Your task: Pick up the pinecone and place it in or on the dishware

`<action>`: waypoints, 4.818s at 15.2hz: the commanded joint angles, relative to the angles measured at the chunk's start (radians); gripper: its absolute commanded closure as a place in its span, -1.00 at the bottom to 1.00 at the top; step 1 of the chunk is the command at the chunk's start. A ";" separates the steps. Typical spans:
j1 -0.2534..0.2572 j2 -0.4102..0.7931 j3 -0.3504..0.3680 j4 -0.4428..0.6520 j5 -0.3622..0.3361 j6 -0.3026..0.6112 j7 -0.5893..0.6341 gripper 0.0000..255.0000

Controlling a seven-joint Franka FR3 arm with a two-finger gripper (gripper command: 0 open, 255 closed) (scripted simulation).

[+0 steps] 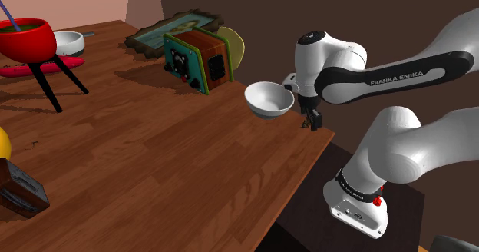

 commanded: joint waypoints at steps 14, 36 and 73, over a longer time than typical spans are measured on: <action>0.005 -0.031 0.008 0.039 0.014 -0.068 -0.016 1.00; 0.016 -0.084 0.046 0.305 0.059 -0.380 -0.088 1.00; 0.042 0.499 0.061 0.585 0.091 -0.091 0.002 1.00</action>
